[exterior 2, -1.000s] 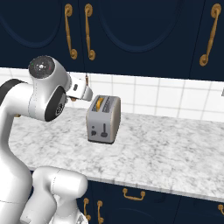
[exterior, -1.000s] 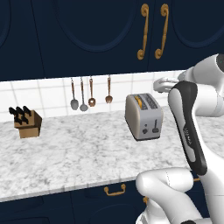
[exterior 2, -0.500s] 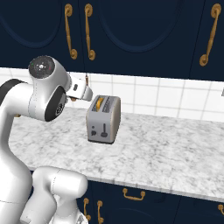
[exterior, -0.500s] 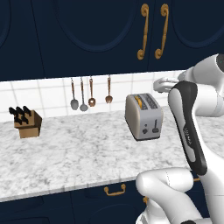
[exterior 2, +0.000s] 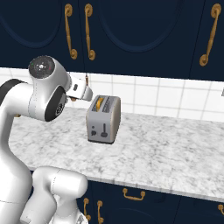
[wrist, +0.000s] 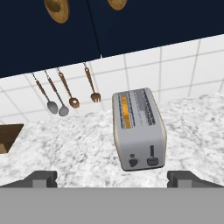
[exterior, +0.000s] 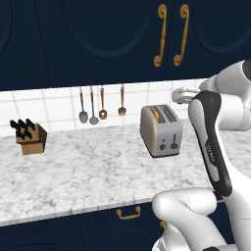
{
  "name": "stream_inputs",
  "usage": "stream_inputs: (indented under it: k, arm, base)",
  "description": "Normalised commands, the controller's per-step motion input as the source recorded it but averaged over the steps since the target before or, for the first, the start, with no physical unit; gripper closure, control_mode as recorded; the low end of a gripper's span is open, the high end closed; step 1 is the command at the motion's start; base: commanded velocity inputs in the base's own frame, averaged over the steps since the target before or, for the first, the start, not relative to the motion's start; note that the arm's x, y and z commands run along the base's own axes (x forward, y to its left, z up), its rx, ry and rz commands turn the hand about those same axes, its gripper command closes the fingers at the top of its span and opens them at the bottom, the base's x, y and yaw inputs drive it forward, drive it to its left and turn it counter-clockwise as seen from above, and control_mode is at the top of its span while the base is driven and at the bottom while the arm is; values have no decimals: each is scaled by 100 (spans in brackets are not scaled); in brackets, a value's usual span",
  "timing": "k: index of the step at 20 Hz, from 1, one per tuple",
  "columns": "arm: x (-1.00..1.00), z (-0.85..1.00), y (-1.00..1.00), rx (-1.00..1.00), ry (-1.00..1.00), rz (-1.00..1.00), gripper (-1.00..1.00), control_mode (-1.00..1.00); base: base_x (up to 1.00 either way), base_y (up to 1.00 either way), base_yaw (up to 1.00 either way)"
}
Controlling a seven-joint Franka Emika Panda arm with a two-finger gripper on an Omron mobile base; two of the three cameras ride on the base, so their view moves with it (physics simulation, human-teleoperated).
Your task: Start the toaster. Once the lever pops up, take the bread to the plate on the dining counter.
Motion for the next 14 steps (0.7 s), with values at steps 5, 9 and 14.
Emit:
stream_inputs:
  k: [5,9,14]
  arm:
    - [0,0,0,0,0,0,-100,-100]
    - [0,0,0,0,0,0,-100,-100]
    - [0,0,0,0,0,0,-100,-100]
  base:
    - [0,0,0]
    - [0,0,0]
    - [0,0,0]
